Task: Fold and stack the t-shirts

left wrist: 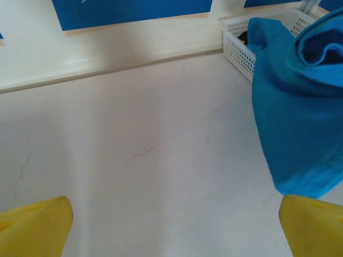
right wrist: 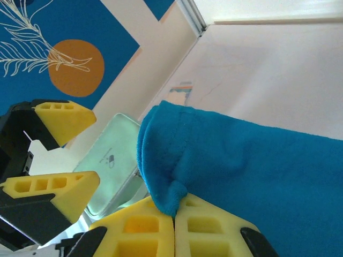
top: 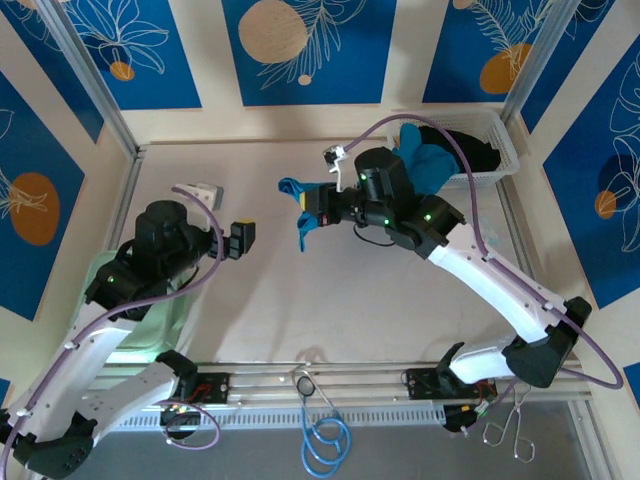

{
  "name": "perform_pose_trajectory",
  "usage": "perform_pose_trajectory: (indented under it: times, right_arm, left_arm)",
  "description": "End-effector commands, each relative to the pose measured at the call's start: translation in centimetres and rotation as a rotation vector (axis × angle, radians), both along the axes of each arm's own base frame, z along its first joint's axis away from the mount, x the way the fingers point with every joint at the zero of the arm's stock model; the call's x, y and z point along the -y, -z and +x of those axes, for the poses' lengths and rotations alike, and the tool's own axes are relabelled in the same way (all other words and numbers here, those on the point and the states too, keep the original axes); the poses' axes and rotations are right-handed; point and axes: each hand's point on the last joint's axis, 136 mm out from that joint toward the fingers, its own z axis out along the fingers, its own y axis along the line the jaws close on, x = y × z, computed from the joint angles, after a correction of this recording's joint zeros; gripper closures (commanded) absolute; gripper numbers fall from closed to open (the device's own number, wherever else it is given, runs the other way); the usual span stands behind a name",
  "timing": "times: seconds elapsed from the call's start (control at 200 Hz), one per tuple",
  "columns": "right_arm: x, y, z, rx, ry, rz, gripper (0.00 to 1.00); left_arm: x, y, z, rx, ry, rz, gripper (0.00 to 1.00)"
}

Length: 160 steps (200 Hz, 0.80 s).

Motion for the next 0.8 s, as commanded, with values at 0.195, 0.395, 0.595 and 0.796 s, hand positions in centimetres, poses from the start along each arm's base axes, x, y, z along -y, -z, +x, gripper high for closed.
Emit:
perform_pose_trajectory:
  times: [0.195, 0.395, 0.595, 0.796]
  right_arm:
    - [-2.2, 1.4, -0.9, -0.15, 0.006, 0.138, 1.0]
    - [-6.8, 3.3, -2.5, -0.225, -0.098, 0.119, 1.0]
    - [-9.6, 1.0, -4.4, -0.226, -0.215, 0.168, 1.0]
    - [-7.8, -1.5, -4.7, -0.147, -0.177, 0.165, 1.0]
  left_arm:
    - [0.0, 0.3, 0.0, -0.012, 0.004, 0.042, 0.01]
    - [0.0, 0.4, 0.2, -0.017, 0.0, 0.049, 0.02]
    - [-1.4, -0.4, -0.2, 0.001, -0.047, 0.076, 0.02]
    - [-2.2, -1.5, -0.7, 0.035, -0.069, 0.073, 0.02]
